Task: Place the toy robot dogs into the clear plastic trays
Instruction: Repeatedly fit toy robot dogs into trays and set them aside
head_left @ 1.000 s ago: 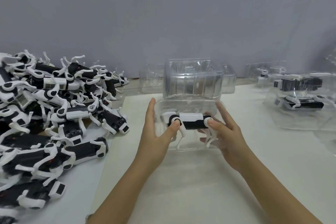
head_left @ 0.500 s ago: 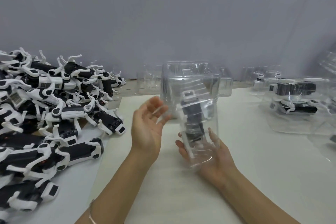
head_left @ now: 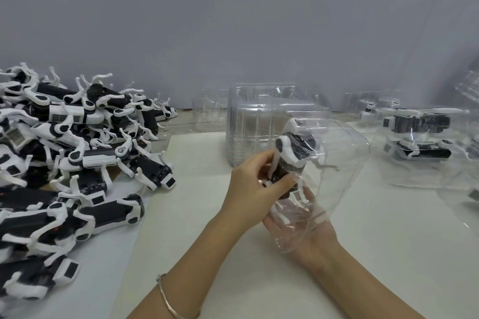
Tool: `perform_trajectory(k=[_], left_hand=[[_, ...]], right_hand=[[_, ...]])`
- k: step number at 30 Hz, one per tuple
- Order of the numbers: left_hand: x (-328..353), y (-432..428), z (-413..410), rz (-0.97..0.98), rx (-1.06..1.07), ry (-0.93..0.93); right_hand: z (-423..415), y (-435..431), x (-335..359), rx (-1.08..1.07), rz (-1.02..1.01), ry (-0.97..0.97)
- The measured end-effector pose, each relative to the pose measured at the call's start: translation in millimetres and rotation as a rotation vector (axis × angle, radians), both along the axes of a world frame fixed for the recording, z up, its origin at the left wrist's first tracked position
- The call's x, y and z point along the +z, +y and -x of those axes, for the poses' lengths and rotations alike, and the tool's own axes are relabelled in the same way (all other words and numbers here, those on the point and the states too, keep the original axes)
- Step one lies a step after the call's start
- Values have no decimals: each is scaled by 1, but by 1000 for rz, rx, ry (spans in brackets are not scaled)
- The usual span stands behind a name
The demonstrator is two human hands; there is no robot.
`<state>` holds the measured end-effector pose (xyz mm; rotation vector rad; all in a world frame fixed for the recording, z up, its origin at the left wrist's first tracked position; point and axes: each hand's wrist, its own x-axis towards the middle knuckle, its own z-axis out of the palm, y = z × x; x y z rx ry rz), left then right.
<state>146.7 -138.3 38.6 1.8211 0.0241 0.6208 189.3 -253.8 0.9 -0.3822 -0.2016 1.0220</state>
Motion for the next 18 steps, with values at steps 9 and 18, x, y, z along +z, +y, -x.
perform_trajectory(k=[9, 18], left_hand=[[-19, 59, 12, 538, 99, -31], [-11, 36, 24, 114, 111, 111]], right_hand=[[-32, -24, 9, -513, 467, -386], [-23, -21, 4, -735, 602, -810]])
